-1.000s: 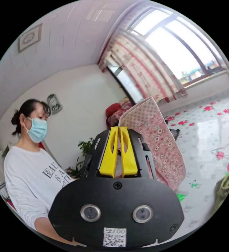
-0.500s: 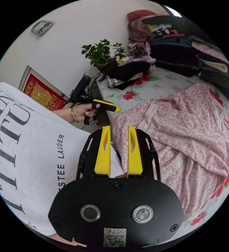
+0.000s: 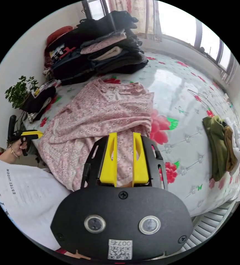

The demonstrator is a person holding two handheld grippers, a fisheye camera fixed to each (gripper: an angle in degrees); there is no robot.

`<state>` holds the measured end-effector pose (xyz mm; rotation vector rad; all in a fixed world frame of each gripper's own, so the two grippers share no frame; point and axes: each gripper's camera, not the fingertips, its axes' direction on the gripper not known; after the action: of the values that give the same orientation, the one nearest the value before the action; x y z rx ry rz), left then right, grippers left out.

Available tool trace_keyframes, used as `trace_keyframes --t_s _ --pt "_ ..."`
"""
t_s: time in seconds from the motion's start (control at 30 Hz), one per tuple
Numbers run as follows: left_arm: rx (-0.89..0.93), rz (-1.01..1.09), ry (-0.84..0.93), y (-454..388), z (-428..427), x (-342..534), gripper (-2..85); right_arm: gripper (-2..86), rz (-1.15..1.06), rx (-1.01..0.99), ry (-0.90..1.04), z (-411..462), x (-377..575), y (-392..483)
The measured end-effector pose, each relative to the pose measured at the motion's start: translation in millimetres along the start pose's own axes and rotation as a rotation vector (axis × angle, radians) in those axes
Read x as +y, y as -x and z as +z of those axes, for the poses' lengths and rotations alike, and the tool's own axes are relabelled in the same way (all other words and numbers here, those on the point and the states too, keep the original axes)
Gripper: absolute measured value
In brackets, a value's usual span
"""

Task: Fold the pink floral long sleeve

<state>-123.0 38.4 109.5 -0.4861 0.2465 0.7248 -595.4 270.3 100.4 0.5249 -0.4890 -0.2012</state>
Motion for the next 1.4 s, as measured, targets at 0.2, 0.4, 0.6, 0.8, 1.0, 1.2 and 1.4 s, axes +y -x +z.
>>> trace_keyframes --t_s 0.2,0.4,0.6,0.8,1.0,1.2,1.4 --pt "-0.035 -0.054 0.019 -7 6 -3 3.0 2.3 -0.067 0.067 0.016 43 -46 -30" --pt "-0.069 -0.197 0.054 13 4 17 3.0 0.6 -0.103 0.044 0.162 93 -44 -56" --pt "-0.101 -0.295 0.079 32 0 47 4.4 2.0 0.07 -0.033 0.099 55 7 -102" --pt "-0.12 -0.227 0.141 30 -1 81 8.4 5.8 0.268 -0.221 0.047 2 105 -113" --pt "-0.176 -0.096 0.245 10 19 75 11.0 9.1 0.412 -0.237 0.194 15 183 -98" --pt "-0.104 -0.013 0.3 -22 39 60 9.6 8.9 0.357 -0.292 0.324 45 169 -95" --pt "-0.197 0.113 0.413 -40 64 42 -0.1 2.9 0.259 -0.335 0.384 53 142 -109"
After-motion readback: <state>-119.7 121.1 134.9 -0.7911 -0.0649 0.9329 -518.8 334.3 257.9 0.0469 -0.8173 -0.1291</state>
